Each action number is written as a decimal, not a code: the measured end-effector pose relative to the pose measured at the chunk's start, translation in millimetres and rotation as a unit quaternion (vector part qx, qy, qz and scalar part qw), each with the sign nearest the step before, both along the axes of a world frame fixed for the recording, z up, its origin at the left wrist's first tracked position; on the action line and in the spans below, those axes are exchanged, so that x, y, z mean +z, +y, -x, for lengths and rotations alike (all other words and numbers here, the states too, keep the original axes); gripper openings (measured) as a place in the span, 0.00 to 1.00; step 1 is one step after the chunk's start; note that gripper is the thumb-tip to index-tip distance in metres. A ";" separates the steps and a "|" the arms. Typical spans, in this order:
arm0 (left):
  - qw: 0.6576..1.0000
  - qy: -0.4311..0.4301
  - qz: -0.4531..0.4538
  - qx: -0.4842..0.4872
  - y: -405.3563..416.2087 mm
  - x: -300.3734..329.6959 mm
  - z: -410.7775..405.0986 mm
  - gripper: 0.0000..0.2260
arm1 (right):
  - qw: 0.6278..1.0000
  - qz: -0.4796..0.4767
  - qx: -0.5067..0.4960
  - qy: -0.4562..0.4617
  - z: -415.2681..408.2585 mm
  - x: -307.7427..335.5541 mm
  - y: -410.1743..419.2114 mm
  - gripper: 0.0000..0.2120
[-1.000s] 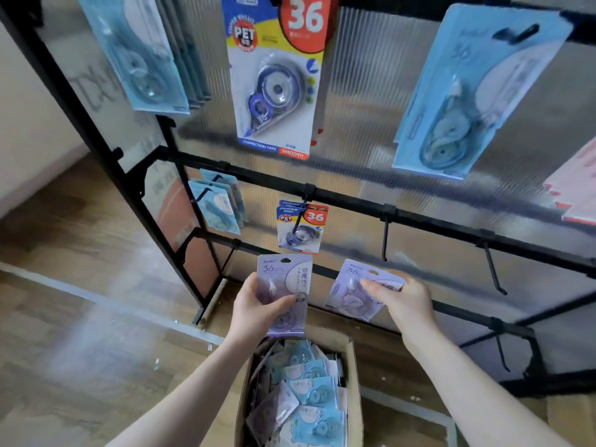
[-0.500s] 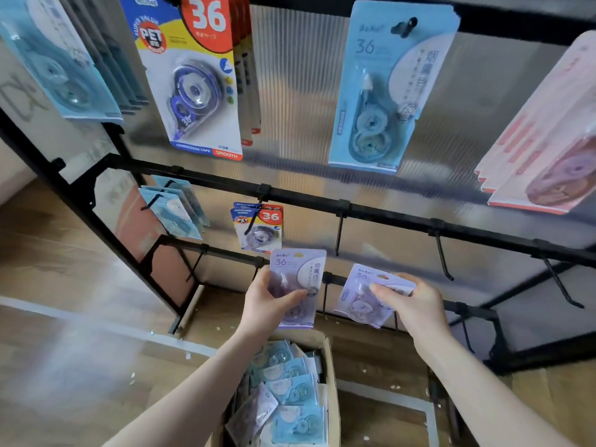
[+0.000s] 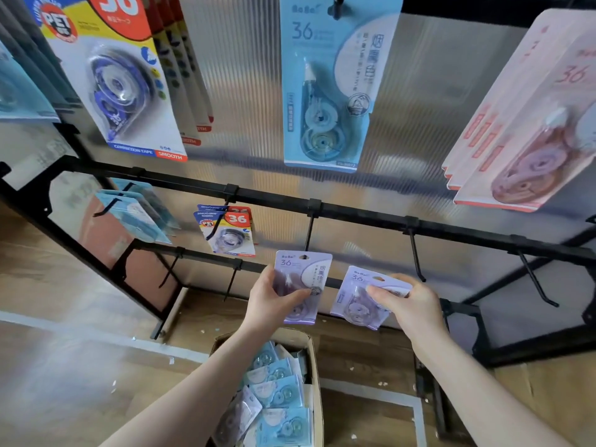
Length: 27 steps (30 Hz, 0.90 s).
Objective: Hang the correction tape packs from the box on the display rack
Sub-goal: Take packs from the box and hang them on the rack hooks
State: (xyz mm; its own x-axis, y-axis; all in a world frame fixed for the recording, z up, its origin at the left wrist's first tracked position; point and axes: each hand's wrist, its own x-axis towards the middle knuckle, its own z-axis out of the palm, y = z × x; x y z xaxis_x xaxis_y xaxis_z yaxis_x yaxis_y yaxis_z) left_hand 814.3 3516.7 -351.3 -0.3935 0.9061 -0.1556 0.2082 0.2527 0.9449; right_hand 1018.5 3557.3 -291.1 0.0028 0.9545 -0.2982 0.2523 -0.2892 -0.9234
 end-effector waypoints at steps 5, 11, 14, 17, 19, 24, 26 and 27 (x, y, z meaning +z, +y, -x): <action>1.000 -0.020 -0.002 0.002 0.8 -5.9 -3.8 0.19 | 1.000 0.016 -0.003 -0.014 -4.8 -8.3 7.1 0.11; 1.000 -0.010 0.013 0.003 16.8 -10.2 0.1 0.18 | 1.000 0.019 0.003 -0.019 -7.3 -11.8 13.0 0.11; 1.000 0.006 0.022 -0.005 30.8 -11.1 4.6 0.18 | 1.000 0.019 0.007 -0.018 -6.7 -11.5 13.6 0.11; 0.999 0.036 0.028 -0.012 44.2 -7.3 7.4 0.16 | 1.000 0.014 0.011 -0.012 -5.7 -10.1 13.5 0.08; 0.998 0.050 0.030 -0.020 52.0 -4.3 8.2 0.15 | 1.000 0.011 0.013 -0.001 -4.9 -9.7 13.6 0.07; 0.996 0.079 0.048 -0.019 67.1 -1.3 7.1 0.15 | 1.000 0.008 0.020 0.003 -2.7 -9.7 13.0 0.09; 0.994 0.091 0.053 -0.019 71.1 -3.1 6.9 0.15 | 1.000 0.003 0.024 0.002 -2.9 -9.5 12.4 0.09; 0.993 0.097 0.056 -0.022 72.2 -3.9 6.8 0.15 | 1.000 0.001 0.022 0.002 -3.2 -9.9 11.9 0.09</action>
State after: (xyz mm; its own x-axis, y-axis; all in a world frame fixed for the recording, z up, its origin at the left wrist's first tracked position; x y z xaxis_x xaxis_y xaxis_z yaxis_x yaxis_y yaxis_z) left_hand 807.5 3588.9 -355.2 -0.3858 0.9044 -0.1824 0.3968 0.3412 0.8522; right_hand 1021.7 3569.2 -301.0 -0.0416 0.9529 -0.3004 0.2606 -0.2799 -0.9240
